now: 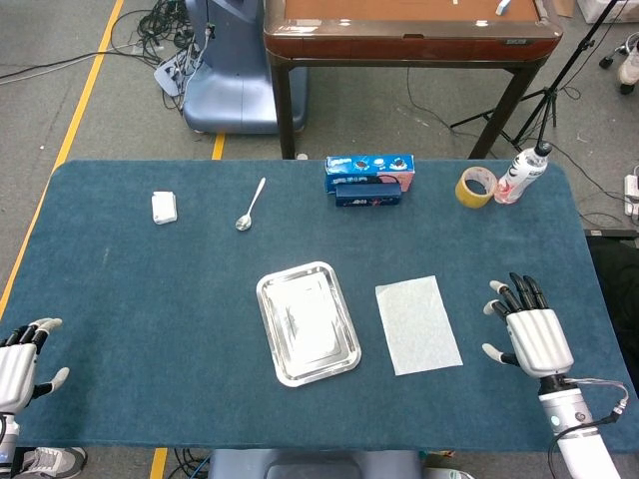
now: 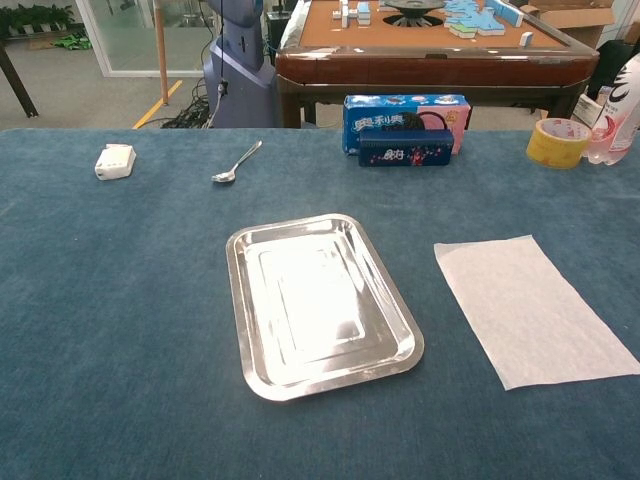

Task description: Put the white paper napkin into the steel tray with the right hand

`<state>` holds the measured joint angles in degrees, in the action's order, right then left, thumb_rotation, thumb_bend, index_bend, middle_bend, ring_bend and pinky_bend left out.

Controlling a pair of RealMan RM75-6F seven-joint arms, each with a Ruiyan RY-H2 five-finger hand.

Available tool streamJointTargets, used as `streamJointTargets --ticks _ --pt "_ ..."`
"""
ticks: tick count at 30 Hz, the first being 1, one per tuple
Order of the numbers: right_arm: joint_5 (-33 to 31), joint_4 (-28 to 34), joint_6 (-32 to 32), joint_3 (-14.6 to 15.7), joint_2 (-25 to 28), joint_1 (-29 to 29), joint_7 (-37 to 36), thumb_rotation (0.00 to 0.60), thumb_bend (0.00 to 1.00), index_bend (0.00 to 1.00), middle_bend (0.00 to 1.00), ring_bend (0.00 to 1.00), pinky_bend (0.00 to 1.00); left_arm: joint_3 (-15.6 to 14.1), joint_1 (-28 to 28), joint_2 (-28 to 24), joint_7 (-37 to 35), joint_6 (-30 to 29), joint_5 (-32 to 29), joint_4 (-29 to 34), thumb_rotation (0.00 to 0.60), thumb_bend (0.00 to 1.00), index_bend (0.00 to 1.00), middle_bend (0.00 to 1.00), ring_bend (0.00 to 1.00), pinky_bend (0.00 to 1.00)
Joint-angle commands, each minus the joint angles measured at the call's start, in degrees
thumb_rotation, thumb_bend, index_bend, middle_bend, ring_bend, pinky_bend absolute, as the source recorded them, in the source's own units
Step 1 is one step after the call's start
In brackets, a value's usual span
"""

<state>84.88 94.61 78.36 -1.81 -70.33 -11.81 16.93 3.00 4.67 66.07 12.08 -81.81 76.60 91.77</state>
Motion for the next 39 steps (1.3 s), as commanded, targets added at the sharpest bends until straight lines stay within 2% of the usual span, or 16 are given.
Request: streamJointTargets --ticks 1,14,28,39 --pt "0.9 -1.0 -0.3 0.3 -1.6 -0.4 0.4 0.600 0.00 0.42 0.20 0.00 0.01 0.0 -0.1 0.0 -0.2 -0.2 0.1 -0.1 0.600 0.20 0.24 0.22 0.21 0.32" --pt "3.9 -4.3 -1.7 2.1 -8.6 -1.0 3.1 0.600 0.00 0.42 0.19 0.00 0.01 0.2 -0.3 -0.6 -1.1 -0.3 0.0 0.1 0.600 0.20 0.24 0.22 0.21 0.32" --pt "10.1 -11.9 -3.7 3.8 -10.1 -4.1 0.3 0.600 0.00 0.42 0.18 0.00 0.01 0.2 -0.2 -0.5 -1.1 0.1 -0.1 -0.1 0.600 0.20 0.24 0.22 0.21 0.32" --pt "13.2 -19.9 0.1 5.2 -15.8 -2.8 -1.7 0.600 0.00 0.42 0.15 0.00 0.01 0.3 -0.2 -0.6 -1.4 0.2 -0.2 0.0 0.600 0.20 0.24 0.22 0.21 0.32"
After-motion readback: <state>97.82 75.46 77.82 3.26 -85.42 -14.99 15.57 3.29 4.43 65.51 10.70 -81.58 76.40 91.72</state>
